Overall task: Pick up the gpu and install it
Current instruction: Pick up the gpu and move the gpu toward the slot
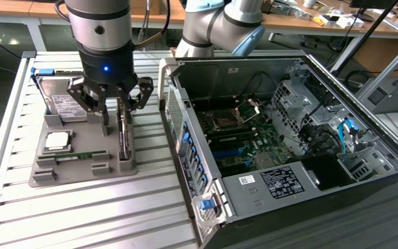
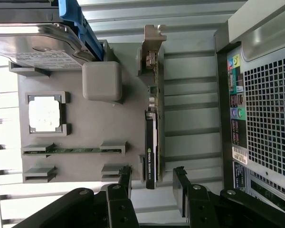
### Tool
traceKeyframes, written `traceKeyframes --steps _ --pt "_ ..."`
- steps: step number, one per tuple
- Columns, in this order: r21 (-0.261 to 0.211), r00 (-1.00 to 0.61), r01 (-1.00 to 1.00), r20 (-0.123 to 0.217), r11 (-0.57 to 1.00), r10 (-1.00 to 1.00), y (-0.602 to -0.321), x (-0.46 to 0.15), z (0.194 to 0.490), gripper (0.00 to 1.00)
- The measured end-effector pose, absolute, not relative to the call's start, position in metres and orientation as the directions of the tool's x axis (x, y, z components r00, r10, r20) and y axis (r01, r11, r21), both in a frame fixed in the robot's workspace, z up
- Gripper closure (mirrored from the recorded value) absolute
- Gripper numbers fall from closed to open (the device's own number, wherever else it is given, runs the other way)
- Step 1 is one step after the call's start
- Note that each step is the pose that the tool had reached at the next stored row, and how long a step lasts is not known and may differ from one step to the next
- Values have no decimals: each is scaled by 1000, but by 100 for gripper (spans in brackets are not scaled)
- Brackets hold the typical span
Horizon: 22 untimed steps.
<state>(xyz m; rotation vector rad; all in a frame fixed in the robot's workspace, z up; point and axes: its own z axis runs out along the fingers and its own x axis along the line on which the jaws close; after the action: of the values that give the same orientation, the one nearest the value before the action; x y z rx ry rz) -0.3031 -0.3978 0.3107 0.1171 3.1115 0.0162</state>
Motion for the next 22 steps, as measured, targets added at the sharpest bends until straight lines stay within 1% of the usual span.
traceKeyframes --steps 22 --pt "11 -997 75 -27 997 75 -398 -303 302 52"
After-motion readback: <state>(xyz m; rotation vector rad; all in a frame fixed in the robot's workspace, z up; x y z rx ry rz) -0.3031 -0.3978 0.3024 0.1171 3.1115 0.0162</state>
